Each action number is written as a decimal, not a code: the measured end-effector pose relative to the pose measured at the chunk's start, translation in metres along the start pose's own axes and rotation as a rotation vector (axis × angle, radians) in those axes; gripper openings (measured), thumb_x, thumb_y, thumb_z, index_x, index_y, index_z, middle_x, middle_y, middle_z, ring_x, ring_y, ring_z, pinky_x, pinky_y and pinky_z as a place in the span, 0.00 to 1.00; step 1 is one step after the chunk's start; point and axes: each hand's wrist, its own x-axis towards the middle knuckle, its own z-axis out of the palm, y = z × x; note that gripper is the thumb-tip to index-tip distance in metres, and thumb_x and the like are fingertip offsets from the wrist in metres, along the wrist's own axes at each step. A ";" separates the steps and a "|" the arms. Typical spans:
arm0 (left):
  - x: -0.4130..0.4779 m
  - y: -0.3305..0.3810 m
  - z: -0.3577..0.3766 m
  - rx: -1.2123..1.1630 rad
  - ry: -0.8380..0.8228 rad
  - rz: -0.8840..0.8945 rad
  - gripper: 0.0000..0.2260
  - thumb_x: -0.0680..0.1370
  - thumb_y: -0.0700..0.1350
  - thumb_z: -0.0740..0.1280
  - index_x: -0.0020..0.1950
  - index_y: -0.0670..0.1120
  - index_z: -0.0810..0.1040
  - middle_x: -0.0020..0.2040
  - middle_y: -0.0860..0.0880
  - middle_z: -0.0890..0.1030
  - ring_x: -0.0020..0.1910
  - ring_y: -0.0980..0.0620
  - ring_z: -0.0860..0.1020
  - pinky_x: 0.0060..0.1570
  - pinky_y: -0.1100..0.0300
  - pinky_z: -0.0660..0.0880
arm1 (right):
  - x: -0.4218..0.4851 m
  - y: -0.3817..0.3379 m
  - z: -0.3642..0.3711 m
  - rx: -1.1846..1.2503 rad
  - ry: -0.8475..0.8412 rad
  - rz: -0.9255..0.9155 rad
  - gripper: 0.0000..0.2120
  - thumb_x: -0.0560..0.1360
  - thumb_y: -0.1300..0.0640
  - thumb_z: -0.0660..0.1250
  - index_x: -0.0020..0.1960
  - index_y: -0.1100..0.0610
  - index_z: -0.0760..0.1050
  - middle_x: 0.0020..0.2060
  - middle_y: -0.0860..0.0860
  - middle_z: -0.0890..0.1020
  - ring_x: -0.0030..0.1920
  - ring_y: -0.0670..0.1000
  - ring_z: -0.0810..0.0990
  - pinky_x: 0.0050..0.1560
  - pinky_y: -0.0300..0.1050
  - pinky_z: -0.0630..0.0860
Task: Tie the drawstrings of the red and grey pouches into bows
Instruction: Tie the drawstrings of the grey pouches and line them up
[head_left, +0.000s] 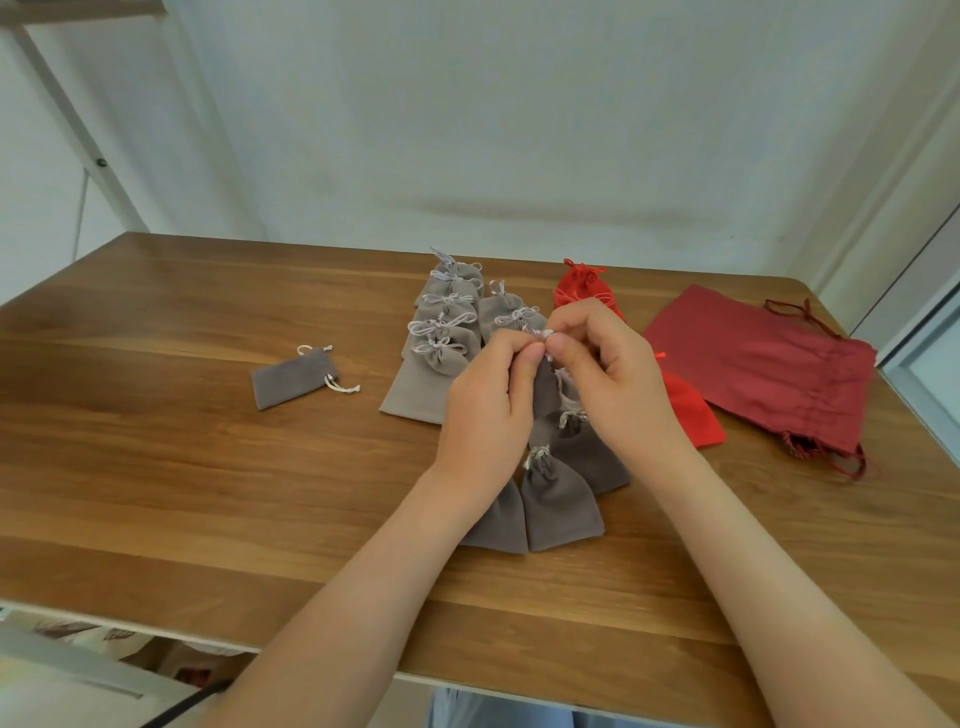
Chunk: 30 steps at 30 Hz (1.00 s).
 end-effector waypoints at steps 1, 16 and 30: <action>0.000 -0.001 0.000 0.002 -0.004 0.011 0.06 0.81 0.42 0.60 0.50 0.44 0.76 0.37 0.62 0.73 0.38 0.68 0.73 0.39 0.75 0.66 | 0.000 0.001 0.000 -0.006 -0.008 -0.001 0.11 0.76 0.66 0.61 0.47 0.50 0.73 0.39 0.45 0.78 0.41 0.44 0.76 0.45 0.41 0.74; -0.004 0.002 -0.001 0.048 0.001 0.017 0.04 0.82 0.47 0.58 0.48 0.52 0.69 0.31 0.57 0.72 0.31 0.60 0.72 0.31 0.69 0.66 | 0.001 -0.006 0.000 0.141 0.007 0.149 0.09 0.78 0.67 0.60 0.46 0.55 0.72 0.39 0.51 0.77 0.41 0.42 0.76 0.47 0.38 0.73; -0.004 -0.006 0.000 0.132 0.206 0.032 0.11 0.79 0.50 0.59 0.47 0.44 0.75 0.27 0.60 0.67 0.26 0.60 0.69 0.26 0.65 0.65 | -0.001 -0.006 -0.002 -0.004 -0.062 0.136 0.09 0.77 0.67 0.63 0.51 0.55 0.77 0.43 0.46 0.82 0.44 0.40 0.80 0.47 0.34 0.75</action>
